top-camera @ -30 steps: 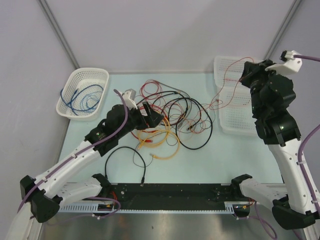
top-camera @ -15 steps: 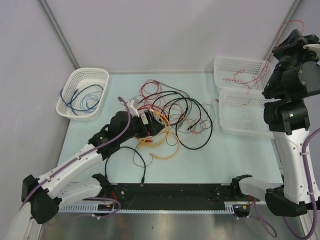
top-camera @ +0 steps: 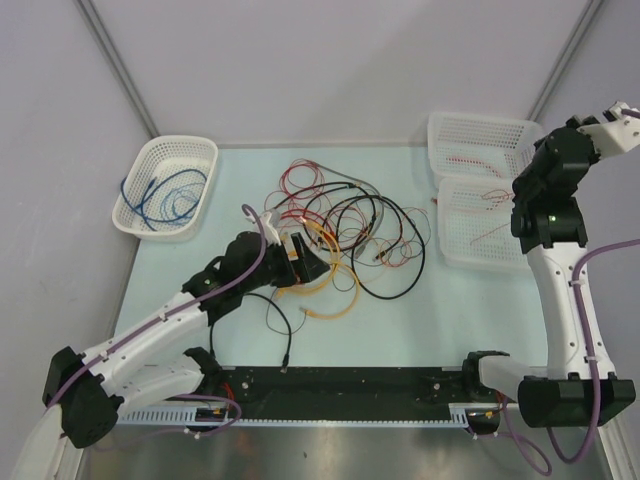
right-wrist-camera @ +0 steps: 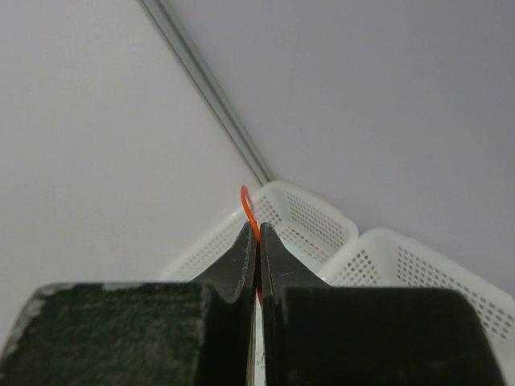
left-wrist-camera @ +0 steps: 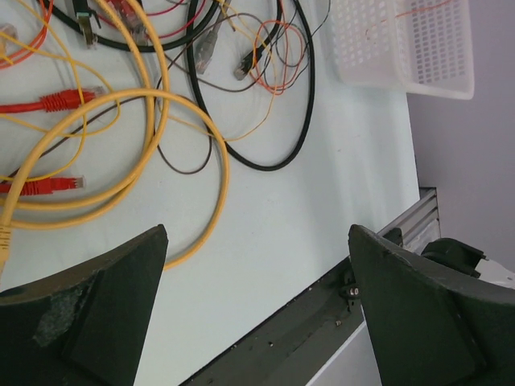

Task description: Untangle the cables

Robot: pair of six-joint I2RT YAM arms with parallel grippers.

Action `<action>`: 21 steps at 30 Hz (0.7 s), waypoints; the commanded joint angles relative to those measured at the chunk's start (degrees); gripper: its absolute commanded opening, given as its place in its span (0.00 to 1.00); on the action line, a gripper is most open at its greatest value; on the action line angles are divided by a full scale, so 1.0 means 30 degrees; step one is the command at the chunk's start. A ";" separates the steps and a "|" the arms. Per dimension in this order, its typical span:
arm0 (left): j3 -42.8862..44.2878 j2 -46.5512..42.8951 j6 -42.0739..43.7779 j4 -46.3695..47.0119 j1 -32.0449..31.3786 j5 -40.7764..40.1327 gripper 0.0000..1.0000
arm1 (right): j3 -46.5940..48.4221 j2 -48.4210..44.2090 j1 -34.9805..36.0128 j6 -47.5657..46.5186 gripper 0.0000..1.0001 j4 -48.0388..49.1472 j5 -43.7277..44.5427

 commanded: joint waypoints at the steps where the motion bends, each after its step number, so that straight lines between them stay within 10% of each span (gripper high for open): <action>1: -0.0621 -0.0535 -0.0511 0.0672 -0.0002 0.0452 0.98 | -0.1554 -0.0174 -0.0971 0.1846 0.00 -0.0079 0.0363; 15: -0.1531 -0.1151 -0.0365 0.0643 -0.0031 0.0101 0.98 | -0.4517 0.2054 -0.1972 0.6246 0.01 -0.3360 -0.1627; 19: -0.1209 -0.0946 -0.0248 0.0496 -0.0002 0.0159 0.98 | -0.4638 0.1556 -0.1387 0.5631 0.87 -0.3213 -0.1926; 21: -0.1063 -0.0800 -0.0277 0.0467 -0.0031 0.0130 0.98 | -0.4638 0.1002 -0.0658 0.5136 1.00 -0.3039 -0.1194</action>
